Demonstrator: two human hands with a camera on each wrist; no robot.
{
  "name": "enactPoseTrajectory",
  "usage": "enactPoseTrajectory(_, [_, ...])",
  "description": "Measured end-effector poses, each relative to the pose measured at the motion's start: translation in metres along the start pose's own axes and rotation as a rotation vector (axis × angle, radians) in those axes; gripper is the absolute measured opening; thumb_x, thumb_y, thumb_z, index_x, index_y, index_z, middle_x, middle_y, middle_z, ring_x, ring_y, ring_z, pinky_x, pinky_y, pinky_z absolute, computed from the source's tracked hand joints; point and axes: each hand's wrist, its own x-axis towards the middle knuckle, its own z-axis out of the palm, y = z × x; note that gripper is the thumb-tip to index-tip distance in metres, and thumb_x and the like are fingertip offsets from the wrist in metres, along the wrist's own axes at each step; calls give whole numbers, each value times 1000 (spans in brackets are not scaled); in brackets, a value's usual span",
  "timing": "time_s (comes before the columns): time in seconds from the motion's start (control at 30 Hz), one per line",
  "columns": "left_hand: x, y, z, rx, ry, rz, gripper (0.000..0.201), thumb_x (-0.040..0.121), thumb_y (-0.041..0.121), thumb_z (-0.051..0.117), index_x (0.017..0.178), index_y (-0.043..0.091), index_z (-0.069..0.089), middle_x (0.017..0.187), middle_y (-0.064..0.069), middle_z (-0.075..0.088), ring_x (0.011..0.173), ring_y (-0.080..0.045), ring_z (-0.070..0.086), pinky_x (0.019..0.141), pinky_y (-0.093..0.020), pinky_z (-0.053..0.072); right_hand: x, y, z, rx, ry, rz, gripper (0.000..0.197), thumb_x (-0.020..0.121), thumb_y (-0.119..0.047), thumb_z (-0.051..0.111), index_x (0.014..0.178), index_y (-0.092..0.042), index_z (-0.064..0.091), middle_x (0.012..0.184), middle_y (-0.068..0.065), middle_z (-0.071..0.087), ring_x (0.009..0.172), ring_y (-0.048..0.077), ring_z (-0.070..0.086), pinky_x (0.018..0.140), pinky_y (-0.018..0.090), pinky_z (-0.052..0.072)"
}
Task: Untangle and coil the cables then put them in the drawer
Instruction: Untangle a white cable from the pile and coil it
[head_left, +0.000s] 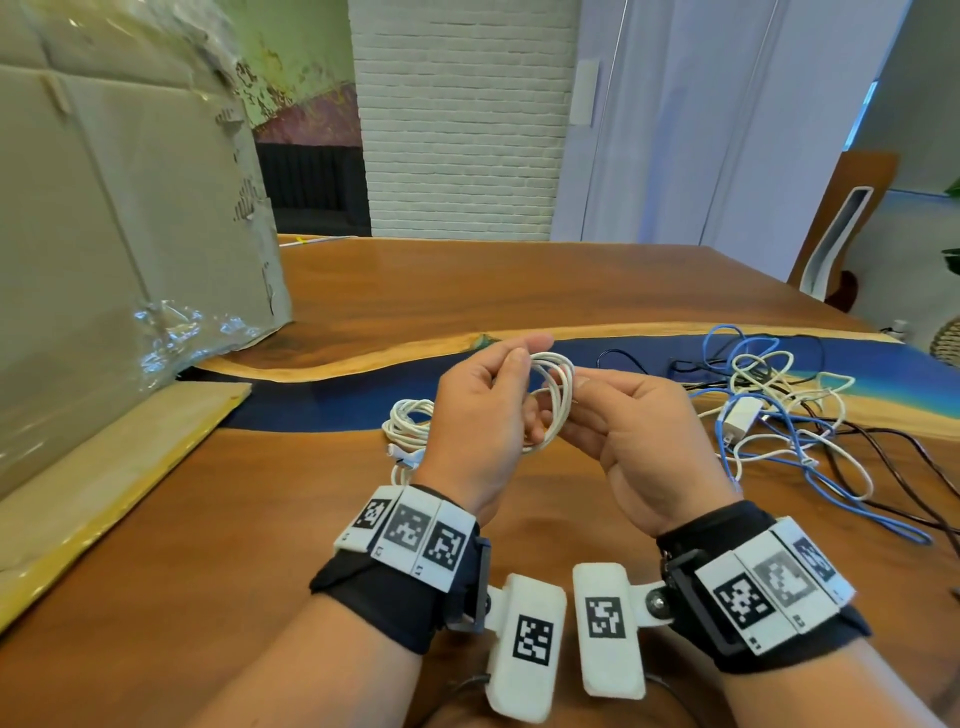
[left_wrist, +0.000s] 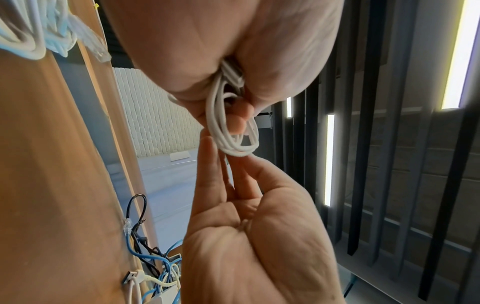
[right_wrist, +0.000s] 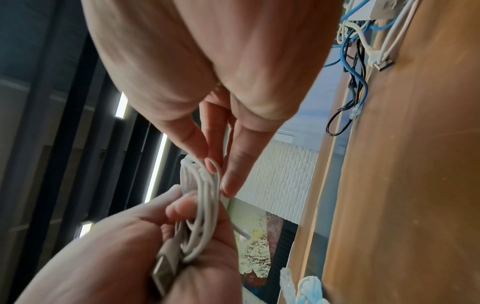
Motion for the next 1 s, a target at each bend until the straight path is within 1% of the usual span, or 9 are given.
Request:
enactPoseTrajectory(0.1, [-1,2,0,10,-6,3,31,110,15,42,113,18,72,60,10,62,52,-7,55,54,-23,46,-3,0,5,41,-51,52,25,100,-11,58,91,-3,80,90,20,76,82,28,73,80,37,61])
enactPoseTrajectory(0.2, [2,0,-4,78,-34,24,32,109,16,44,112,24,75,72,13,69,70,-6,66,64,-24,52,-3,3,4,-43,-48,37,21,95,-5,66,113,-9,75,99,19,78,89,27,76,81,37,61])
enactPoseTrajectory(0.4, [3,5,-8,138,-115,35,28,108,11,47,111,15,74,65,9,68,58,-11,62,56,-25,52,3,0,-6,76,-108,270,36,97,-8,61,133,-4,59,78,6,69,77,22,65,87,45,45])
enactPoseTrajectory(0.5, [4,4,-9,129,-113,43,28,107,9,48,109,14,75,56,13,59,52,-7,52,52,-21,45,2,-2,-4,179,-231,249,41,88,-7,66,128,-3,56,71,2,65,76,20,63,90,48,39])
enactPoseTrajectory(0.6, [4,4,-9,139,-99,42,27,107,7,45,113,10,72,50,20,57,48,2,54,51,-11,42,0,-2,0,-88,-183,110,48,84,7,74,128,-7,60,87,10,77,83,24,75,87,38,54])
enactPoseTrajectory(0.73, [1,4,-8,146,-92,56,30,108,10,44,111,19,72,49,17,53,47,-3,41,52,-22,35,1,-2,-6,-359,-55,-17,54,80,7,80,127,-17,67,98,9,80,93,26,77,83,40,62])
enactPoseTrajectory(0.87, [5,2,-12,87,-62,40,34,107,7,42,105,18,74,57,3,38,51,-14,28,53,-32,26,2,-5,-14,-409,49,-14,23,86,0,79,105,-11,74,80,12,78,64,25,71,60,36,58])
enactPoseTrajectory(0.93, [6,4,-16,51,-56,-33,35,103,0,35,101,8,69,59,-2,33,50,-14,27,52,-31,25,4,-5,-18,-543,78,-60,8,91,-8,75,93,-15,78,75,7,76,57,14,63,52,26,50])
enactPoseTrajectory(1.0, [7,6,-20,31,-70,-123,33,98,-1,30,103,3,62,55,0,31,48,-15,25,56,-35,24,5,-5,-21,-655,75,-112,13,94,-12,71,88,-20,79,73,0,74,57,2,59,50,17,43])
